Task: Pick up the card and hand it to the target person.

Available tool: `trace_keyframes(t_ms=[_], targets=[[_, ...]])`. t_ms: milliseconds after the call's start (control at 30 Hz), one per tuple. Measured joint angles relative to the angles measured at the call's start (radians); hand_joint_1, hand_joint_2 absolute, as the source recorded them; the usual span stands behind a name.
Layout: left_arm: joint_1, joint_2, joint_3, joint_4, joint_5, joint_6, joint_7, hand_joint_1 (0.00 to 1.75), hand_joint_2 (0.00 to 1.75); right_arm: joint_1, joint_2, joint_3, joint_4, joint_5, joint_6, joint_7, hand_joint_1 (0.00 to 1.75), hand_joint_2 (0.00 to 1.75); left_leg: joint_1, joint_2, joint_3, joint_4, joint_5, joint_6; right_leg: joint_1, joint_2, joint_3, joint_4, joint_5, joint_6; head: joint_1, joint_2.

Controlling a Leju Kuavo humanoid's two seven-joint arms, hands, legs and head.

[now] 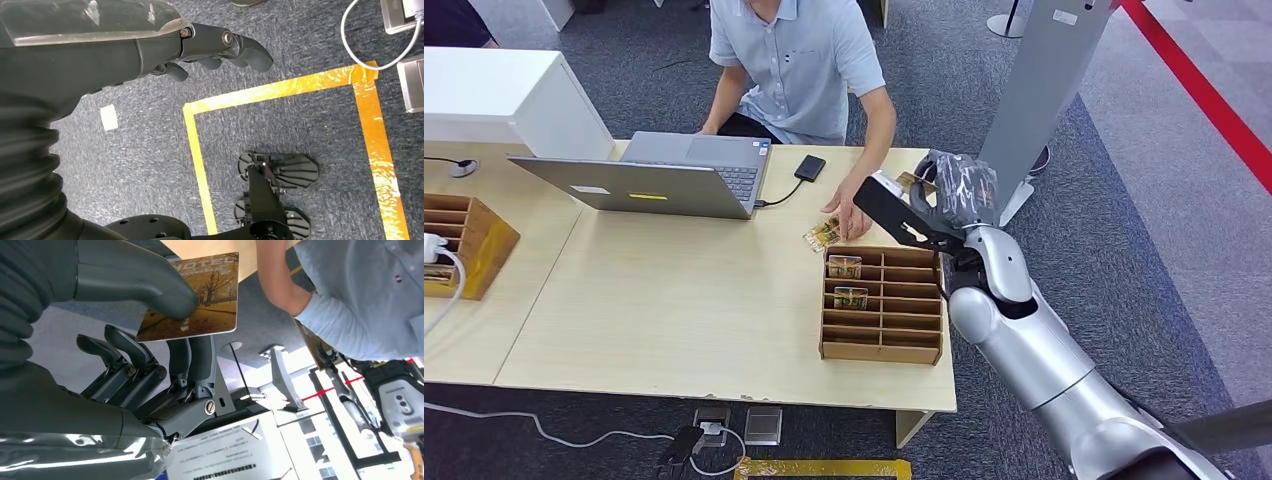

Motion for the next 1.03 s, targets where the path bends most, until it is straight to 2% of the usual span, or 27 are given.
trace_keyframes(t_ms=[200, 500, 633, 1033], targets=[[-0.001, 0.0, -0.005, 0.0, -0.002, 0.003, -0.003, 0.0, 1.75, -0.069, 0.078, 0.01, 0.227, 0.0, -0.003, -0.014, 1.75, 1.75, 0.0, 0.0, -0.001, 0.0, 0.0, 0.0, 0.0, 0.0, -0.002, 0.0, 0.0, 0.0, 0.0, 0.0], [-0.002, 0.0, -0.006, 0.0, -0.01, -0.001, 0.0, 0.0, 1.75, -0.094, 0.143, 0.025, 0.414, 0.001, -0.026, -0.034, 1.75, 1.75, 0.0, 0.0, -0.001, 0.0, 0.0, 0.0, 0.0, 0.0, -0.002, 0.0, 0.0, 0.0, 0.0, 0.0], [-0.002, 0.0, -0.006, 0.0, -0.014, -0.01, -0.001, 0.0, 1.75, -0.104, 0.154, 0.029, 0.451, 0.001, -0.028, -0.031, 0.0, 1.75, 0.0, 0.0, -0.001, 0.0, 0.0, 0.0, 0.0, 0.0, -0.002, 0.0, 0.0, 0.0, 0.0, 0.0], [-0.011, 0.0, -0.007, 0.0, -0.041, -0.024, 0.0, 0.0, 1.75, -0.114, 0.162, 0.04, 0.504, 0.003, -0.047, -0.038, 0.0, 1.75, 0.0, 0.0, -0.002, 0.0, 0.0, 0.0, 0.0, 0.0, -0.002, 0.0, 0.0, 0.0, 0.0, 0.0]])
